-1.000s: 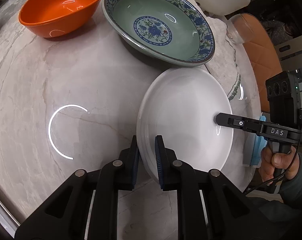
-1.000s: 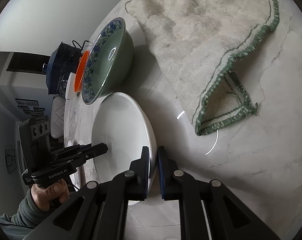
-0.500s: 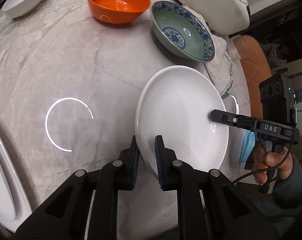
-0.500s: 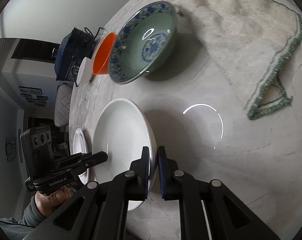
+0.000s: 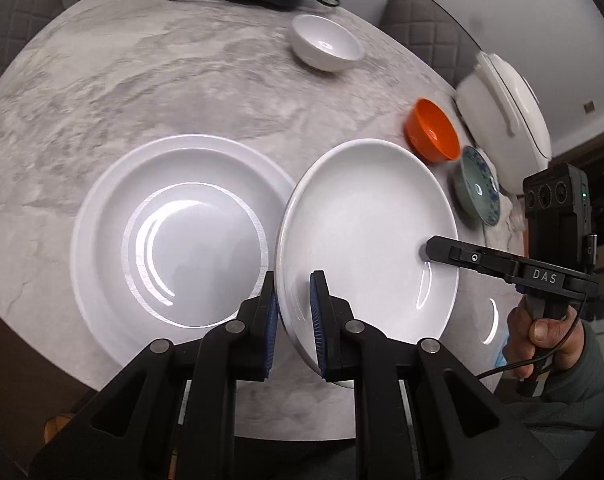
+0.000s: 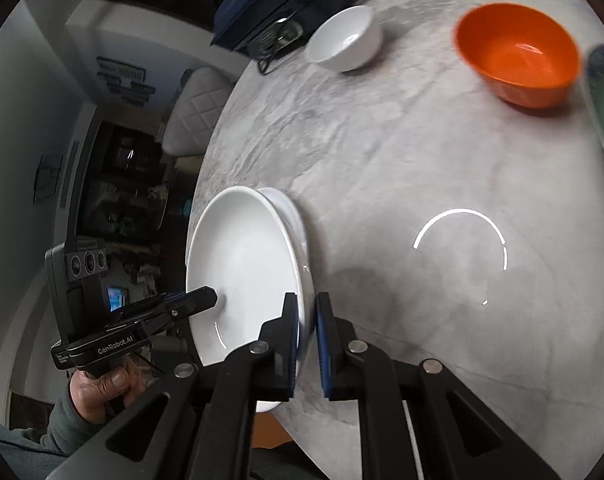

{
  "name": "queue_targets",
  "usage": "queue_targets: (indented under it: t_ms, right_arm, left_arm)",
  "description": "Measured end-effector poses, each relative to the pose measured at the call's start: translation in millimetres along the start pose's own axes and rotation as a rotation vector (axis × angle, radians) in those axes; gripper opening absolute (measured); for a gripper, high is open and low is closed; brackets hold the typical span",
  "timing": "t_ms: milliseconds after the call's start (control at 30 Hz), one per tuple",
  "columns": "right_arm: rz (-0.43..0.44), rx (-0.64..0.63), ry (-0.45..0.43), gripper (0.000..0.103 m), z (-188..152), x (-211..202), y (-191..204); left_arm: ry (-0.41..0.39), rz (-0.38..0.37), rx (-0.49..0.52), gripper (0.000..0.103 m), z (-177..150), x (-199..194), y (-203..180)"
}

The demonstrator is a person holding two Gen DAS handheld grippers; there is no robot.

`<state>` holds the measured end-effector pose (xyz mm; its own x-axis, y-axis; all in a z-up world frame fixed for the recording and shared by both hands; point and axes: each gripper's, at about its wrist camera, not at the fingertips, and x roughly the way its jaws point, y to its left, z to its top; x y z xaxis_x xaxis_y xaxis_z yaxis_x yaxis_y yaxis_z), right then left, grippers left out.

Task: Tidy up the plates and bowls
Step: 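Carry the smaller plate onto the plate stack and open both grippers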

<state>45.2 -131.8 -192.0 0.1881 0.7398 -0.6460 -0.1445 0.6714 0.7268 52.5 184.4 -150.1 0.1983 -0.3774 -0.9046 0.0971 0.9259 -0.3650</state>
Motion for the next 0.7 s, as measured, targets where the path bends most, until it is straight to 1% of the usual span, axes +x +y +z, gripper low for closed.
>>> queue_targets:
  t_ms: [100,167,233,333,567,700]
  right_arm:
    - [0.001,-0.072,0.061,0.012,18,44,29]
    - [-0.017,-0.111,0.1,0.012,21,72,43]
    - [-0.045,-0.138,0.133,0.012,23,93,49]
    - [-0.058,-0.141,0.161,0.012,25,111,54]
    - [-0.125,-0.121,0.176,0.012,25,129,47]
    - [-0.168,-0.14,0.183,0.012,23,134,45]
  left_arm:
    - [-0.015,0.051,-0.06,0.014,2,-11,55]
    - [-0.012,0.078,-0.08,0.014,3,-11,79]
    - [-0.006,0.089,-0.089,0.014,3,-10,98]
    - [0.007,0.098,-0.087,0.014,2,-5,113]
    - [0.059,0.111,-0.055,0.014,5,23,110]
    - [0.089,0.128,-0.039,0.014,2,35,109]
